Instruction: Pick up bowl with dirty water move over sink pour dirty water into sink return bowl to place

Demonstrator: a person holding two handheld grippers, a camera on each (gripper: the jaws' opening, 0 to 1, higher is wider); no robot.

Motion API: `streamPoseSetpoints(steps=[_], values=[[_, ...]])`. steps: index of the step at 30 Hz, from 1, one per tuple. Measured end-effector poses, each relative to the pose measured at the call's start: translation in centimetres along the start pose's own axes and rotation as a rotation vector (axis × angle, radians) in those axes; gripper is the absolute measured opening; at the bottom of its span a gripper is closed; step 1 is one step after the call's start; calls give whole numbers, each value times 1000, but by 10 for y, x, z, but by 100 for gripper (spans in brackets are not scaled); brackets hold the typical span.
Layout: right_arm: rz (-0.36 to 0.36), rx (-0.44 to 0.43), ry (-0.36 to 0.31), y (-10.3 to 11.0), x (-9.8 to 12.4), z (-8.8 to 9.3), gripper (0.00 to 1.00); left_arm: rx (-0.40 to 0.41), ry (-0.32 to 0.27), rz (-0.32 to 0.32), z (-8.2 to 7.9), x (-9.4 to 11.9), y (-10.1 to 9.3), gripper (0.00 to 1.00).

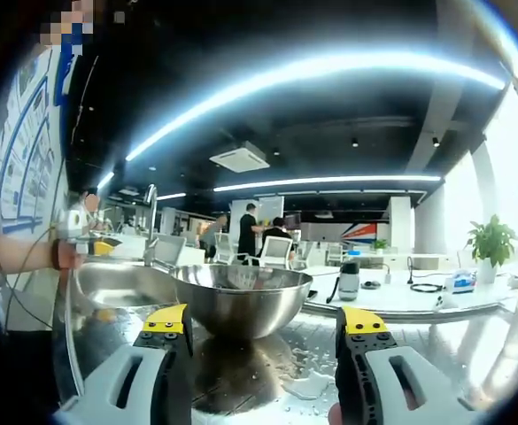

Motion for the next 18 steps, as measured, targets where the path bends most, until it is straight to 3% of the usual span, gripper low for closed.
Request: streamPoseSetpoints(steps=[18], values=[[0, 2, -2, 1, 0, -1, 58, -5, 6, 1, 1, 0, -1, 39]])
Point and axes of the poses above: the point that each gripper's makers call its tool centre point, and the gripper's own axes: x roughly backward along the fingers, y roughly to its left, z roughly out of its underside, the point moved 2 cm from there along x, roughly backward along the fingers, and after that the axes turned 1 degree about -y, right-handed, at the moved point
